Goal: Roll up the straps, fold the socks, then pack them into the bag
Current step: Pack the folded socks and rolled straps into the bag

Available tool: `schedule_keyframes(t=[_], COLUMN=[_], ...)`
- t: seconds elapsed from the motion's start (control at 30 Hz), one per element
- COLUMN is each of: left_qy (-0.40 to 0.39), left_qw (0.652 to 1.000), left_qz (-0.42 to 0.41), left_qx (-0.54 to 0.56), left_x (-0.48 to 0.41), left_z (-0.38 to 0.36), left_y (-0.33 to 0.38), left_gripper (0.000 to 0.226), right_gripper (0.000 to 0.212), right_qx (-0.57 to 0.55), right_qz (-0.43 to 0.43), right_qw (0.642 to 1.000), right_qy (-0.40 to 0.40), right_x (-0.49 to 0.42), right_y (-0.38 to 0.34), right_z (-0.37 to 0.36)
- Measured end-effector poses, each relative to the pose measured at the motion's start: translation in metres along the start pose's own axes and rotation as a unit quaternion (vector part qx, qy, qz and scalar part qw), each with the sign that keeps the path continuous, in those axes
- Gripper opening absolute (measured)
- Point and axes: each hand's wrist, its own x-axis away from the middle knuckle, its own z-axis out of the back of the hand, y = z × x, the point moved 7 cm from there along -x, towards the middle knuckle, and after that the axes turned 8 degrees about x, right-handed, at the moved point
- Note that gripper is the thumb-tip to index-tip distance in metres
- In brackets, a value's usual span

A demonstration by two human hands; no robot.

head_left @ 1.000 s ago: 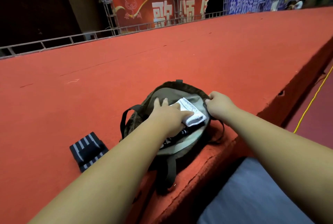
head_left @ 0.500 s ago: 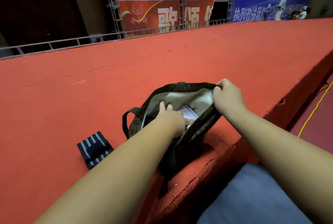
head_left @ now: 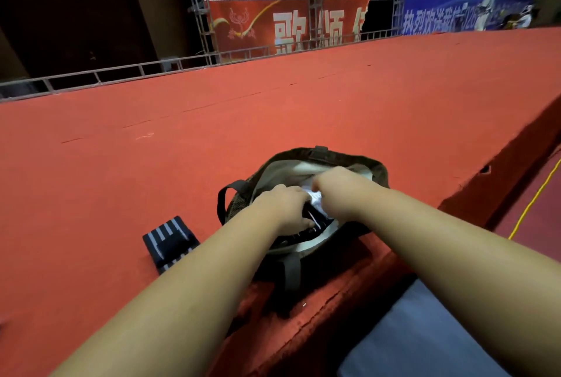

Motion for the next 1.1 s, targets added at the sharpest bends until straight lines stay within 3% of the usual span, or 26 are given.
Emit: schedule_keyframes(t=[0.13, 0.3, 0.4, 0.47, 0.6, 0.73, 0.87, 1.1], left_qy=[-0.017, -0.026, -0.031, -0.041, 0.000, 0.061, 0.092, 0.106], left_qw=[1.000, 1.000, 0.999, 0.999, 0.996, 0.984, 0.972, 0.948], left_qz=[-0.004, -0.013, -0.007, 0.000, 0.007, 0.027, 0.060, 0.158], left_qx=[-0.005, 0.000, 0.016, 0.034, 0.085, 0.167, 0.208, 0.254], left_x=[0.002, -0.001, 0.001, 0.005, 0.032, 0.094, 0.162, 0.285], left_z=[-0.008, -0.019, -0.016, -0.012, 0.016, 0.059, 0.081, 0.067], left_y=[-0.003, -0.006, -0.007, -0.005, -0.002, -0.015, -0.048, -0.131], left_gripper=[0.051, 0.047, 0.051, 0.053, 0.034, 0.027, 0.022, 0.017], right_gripper=[0.034, 0.039, 0.061, 0.064, 0.034, 0.046, 0.045, 0.039], right_qx=[0.080, 0.099, 0.084, 0.067, 0.009, -0.096, -0.200, -0.299], right_qz=[0.004, 0.026, 0.018, 0.006, -0.012, -0.056, -0.058, 0.039], right_qw=[0.995, 0.988, 0.986, 0.987, 0.996, 0.994, 0.975, 0.950], right_qy=[-0.058, -0.113, -0.146, -0.147, -0.085, 0.007, 0.082, 0.083], right_x=[-0.010, -0.009, 0.001, 0.009, 0.017, 0.034, 0.051, 0.070], right_y=[0.006, 0.008, 0.005, 0.003, 0.000, -0.017, -0.058, -0.177], right_z=[-0.031, -0.047, -0.049, -0.044, -0.034, -0.010, 0.015, 0.043])
